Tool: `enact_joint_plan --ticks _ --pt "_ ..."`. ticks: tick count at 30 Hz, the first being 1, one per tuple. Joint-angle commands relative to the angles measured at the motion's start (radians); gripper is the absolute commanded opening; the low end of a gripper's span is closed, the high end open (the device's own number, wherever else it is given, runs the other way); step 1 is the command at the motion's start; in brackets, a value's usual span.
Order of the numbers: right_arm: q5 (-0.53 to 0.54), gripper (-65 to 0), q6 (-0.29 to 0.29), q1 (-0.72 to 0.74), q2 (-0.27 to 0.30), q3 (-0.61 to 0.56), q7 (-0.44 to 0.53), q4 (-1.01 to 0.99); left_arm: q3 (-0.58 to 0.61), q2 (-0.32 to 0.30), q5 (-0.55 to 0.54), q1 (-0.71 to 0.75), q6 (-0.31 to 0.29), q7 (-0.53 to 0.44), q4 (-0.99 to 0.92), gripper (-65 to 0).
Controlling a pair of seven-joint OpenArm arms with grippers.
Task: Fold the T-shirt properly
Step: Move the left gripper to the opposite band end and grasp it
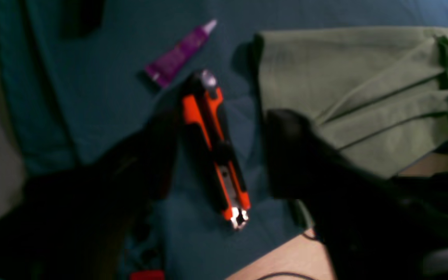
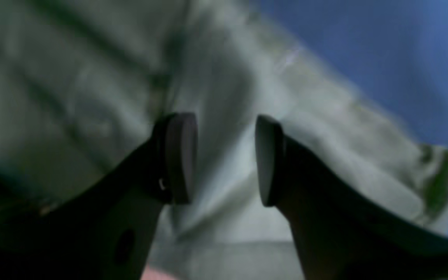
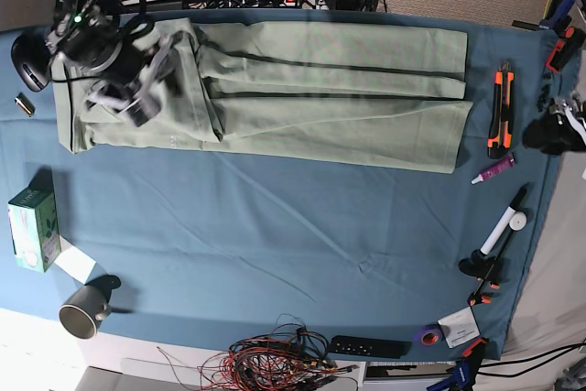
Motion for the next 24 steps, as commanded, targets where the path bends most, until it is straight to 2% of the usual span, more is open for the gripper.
enact_joint_plan --ticks 1,4,7,15,24 --pt "0.013 -40.0 -0.010 0.018 -0.019 0.026 0.034 0.018 -0.007 -0.021 -0.002 0.002 -0.005 -0.028 0.013 -23.7" --pt "0.015 -40.0 -0.028 0.050 -0.099 0.085 0.063 0.018 -0.007 0.005 0.025 0.024 0.029 -0.023 0.013 -23.3" --pt "0.021 -40.0 -0.028 0.057 -0.143 0.104 0.082 0.018 -0.007 0.037 -0.007 0.047 0.043 0.005 0.013 -23.4" --pt "0.017 -40.0 -0.027 0.056 -0.147 0.104 0.081 0.018 -0.006 0.123 -0.105 0.117 0.038 0.056 0.014 -23.4" --pt "0.016 -40.0 -0.028 0.056 -0.147 0.104 0.082 0.018 -0.005 0.182 -0.111 0.161 0.038 0.058 0.014 -23.4"
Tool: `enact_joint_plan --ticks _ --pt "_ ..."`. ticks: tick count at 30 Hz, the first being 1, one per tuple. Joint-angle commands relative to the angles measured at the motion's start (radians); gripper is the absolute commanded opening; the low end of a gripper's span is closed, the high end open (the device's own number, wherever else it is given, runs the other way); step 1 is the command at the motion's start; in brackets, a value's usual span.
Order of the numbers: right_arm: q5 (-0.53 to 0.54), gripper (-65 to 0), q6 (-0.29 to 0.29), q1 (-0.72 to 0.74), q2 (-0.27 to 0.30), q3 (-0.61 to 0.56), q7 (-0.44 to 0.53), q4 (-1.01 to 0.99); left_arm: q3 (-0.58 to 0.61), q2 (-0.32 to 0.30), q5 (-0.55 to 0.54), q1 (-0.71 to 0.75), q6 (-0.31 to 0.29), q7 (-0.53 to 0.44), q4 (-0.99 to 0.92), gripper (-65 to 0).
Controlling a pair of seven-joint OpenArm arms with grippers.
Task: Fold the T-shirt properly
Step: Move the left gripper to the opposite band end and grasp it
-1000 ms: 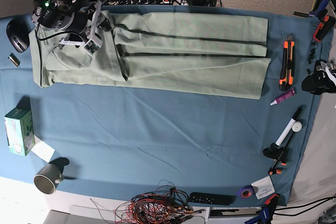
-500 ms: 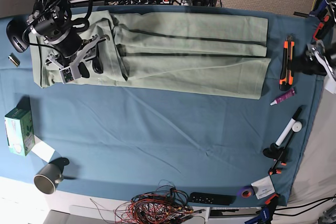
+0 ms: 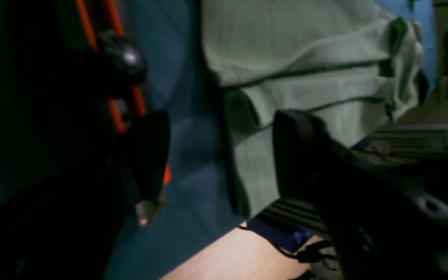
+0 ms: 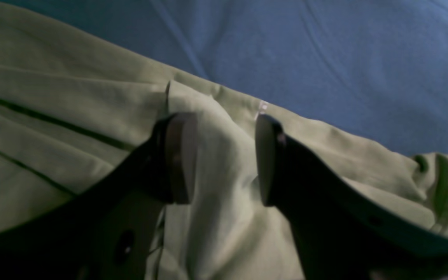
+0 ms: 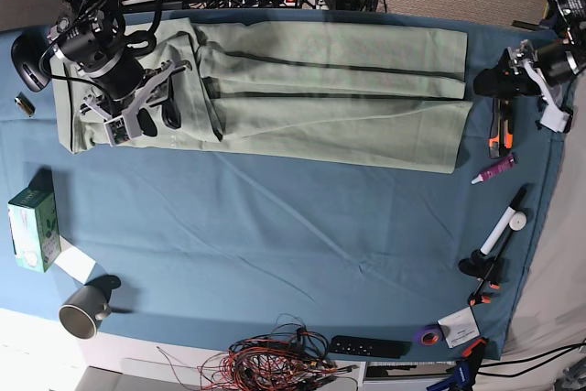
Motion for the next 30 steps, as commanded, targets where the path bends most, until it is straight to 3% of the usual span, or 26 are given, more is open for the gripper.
enact_joint_plan --ticks 1,6,11,18,24,30 --pt "0.013 -40.0 -0.002 0.006 0.008 0.006 0.028 0.017 -0.005 -0.007 -0.011 -0.002 -0.003 0.004 0.013 -23.4" --pt "0.010 -40.0 -0.002 0.006 0.008 0.006 0.027 0.017 -0.005 0.036 -0.014 -0.002 -0.003 0.008 0.013 -23.7" --pt "-0.020 -40.0 -0.002 0.006 0.008 0.006 0.032 0.017 -0.002 0.038 -0.013 -0.005 -0.003 0.005 0.013 -23.8" --pt "-0.021 -40.0 -0.005 0.006 0.008 0.006 0.038 0.017 0.105 0.039 0.124 -0.018 -0.002 -0.088 0.013 -23.8" --pt "-0.021 -40.0 -0.005 0.006 0.008 0.006 0.037 0.017 0.205 0.039 0.179 -0.079 0.018 -0.089 0.013 -23.8" --pt "-0.021 -40.0 -0.005 0.006 0.008 0.006 0.037 0.017 0.211 0.039 0.190 -0.085 0.027 -0.088 0.013 -23.8"
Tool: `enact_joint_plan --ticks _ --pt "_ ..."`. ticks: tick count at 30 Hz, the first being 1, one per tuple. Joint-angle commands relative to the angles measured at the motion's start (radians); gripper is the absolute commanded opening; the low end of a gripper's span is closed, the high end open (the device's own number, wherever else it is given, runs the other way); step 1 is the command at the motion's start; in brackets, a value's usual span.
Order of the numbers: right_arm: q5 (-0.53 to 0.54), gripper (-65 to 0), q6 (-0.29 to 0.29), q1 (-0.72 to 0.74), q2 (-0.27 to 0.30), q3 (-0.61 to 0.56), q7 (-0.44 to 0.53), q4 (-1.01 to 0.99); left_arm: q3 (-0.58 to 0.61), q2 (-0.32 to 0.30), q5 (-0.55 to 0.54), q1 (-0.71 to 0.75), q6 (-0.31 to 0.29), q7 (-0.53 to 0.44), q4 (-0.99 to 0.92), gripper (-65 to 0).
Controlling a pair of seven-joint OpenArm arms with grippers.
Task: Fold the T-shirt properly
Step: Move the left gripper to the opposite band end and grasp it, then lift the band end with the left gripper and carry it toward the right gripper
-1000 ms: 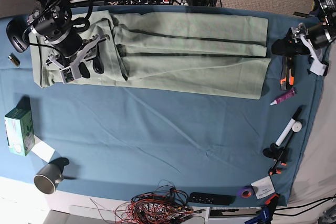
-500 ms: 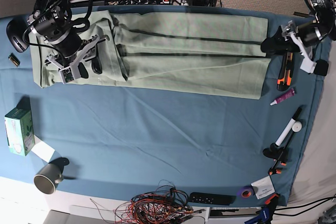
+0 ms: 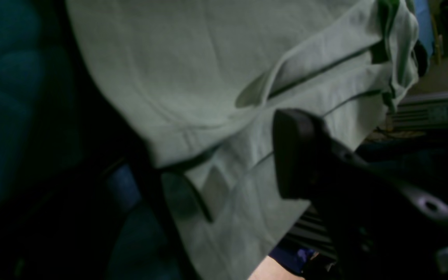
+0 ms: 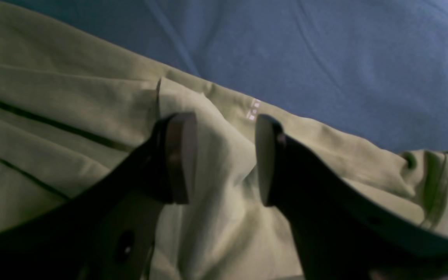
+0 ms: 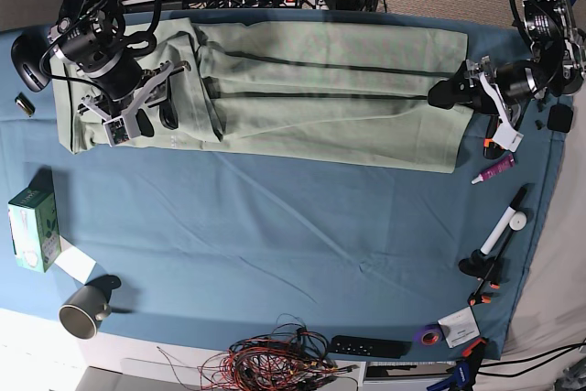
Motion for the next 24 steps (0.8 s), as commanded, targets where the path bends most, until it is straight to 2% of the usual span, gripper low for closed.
enact_joint_plan --ticks 1,5,7,9,13,17,19,20,24 --pt "0.013 -40.0 -0.002 0.005 0.008 0.006 0.026 0.017 -0.001 -0.014 0.046 0.006 0.011 0.025 0.005 -23.8" --pt "0.013 -40.0 -0.002 0.006 0.008 0.006 0.026 0.017 -0.001 -0.014 0.055 0.016 0.011 0.024 0.005 -24.0" --pt "0.013 -40.0 -0.002 0.005 0.008 0.006 0.026 0.017 -0.001 -0.011 0.066 0.023 0.011 0.018 0.005 -28.2" --pt "0.013 -40.0 -0.002 0.005 0.009 0.006 0.026 0.017 -0.001 -0.008 0.077 0.028 0.011 0.000 0.005 -37.8" --pt "0.013 -40.0 -0.002 0.005 0.008 0.006 0.026 0.017 -0.001 0.003 0.083 0.027 -0.029 -0.032 0.005 -63.4" --pt "0.010 -40.0 -0.002 0.005 0.009 0.006 0.025 0.017 -0.001 0.023 0.077 0.024 -0.042 -0.045 0.005 -65.0" --pt "-0.021 -40.0 -0.003 0.006 0.009 0.006 0.026 0.017 -0.001 0.033 0.040 0.021 -0.047 -0.037 0.005 -65.0" --pt "-0.046 -40.0 -0.014 0.006 0.009 0.008 0.026 0.017 -0.001 0.034 0.008 0.016 -0.062 -0.023 0.005 -65.0" --pt "-0.198 -40.0 -0.095 0.005 0.012 0.010 0.033 0.017 -0.001 0.042 -0.163 -0.007 -0.062 0.082 0.015 -65.0"
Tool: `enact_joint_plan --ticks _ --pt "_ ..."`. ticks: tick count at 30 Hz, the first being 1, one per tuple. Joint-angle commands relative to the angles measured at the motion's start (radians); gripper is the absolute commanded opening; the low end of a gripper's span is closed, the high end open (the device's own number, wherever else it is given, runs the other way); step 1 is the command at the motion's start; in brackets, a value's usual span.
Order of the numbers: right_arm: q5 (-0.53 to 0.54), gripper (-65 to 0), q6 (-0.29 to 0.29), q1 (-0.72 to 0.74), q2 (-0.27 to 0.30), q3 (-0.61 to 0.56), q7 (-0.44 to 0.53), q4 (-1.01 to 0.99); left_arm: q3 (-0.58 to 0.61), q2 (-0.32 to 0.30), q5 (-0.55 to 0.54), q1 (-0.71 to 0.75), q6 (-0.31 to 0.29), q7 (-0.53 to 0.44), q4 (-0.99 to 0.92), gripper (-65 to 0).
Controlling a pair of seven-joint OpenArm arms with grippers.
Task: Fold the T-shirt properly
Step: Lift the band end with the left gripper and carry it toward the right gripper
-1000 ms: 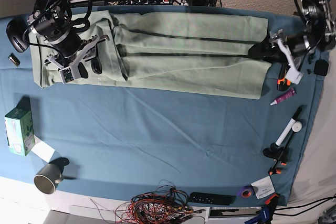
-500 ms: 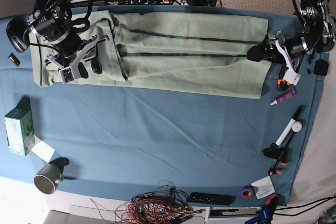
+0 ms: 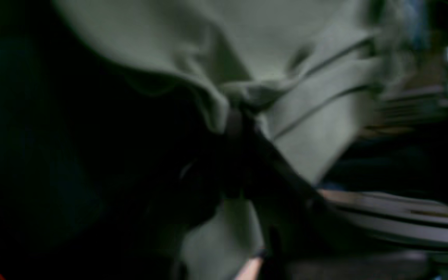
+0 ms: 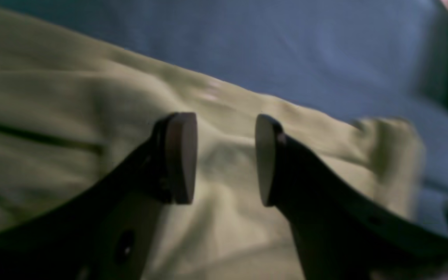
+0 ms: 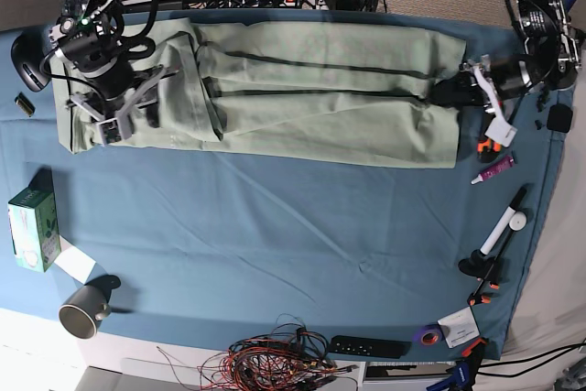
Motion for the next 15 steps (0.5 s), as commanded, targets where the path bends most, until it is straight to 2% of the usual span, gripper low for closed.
enact_joint_plan --ticks 1,3,8,12,15 --pt "-0.018 -40.1 -0.015 0.005 0.014 0.012 0.031 0.017 0.000 -0.001 -0.050 -0.011 0.002 0.016 0.024 -65.0" --pt "-0.056 -40.0 -0.033 0.005 0.014 0.036 0.043 0.016 0.000 0.018 -0.066 -0.010 0.002 0.026 0.053 -65.0" --pt "-0.056 -40.1 -0.042 0.005 0.014 0.142 0.056 0.016 0.038 0.079 -0.066 -0.009 0.002 0.033 0.134 -65.0" --pt "-0.051 -40.1 -0.042 0.005 0.014 0.225 0.063 0.016 0.154 0.126 -0.061 -0.010 0.002 0.034 0.238 -65.0" --pt "-0.051 -40.1 -0.042 0.002 0.014 0.259 0.066 0.016 0.266 0.160 0.020 -0.018 0.002 0.014 0.317 -65.0"
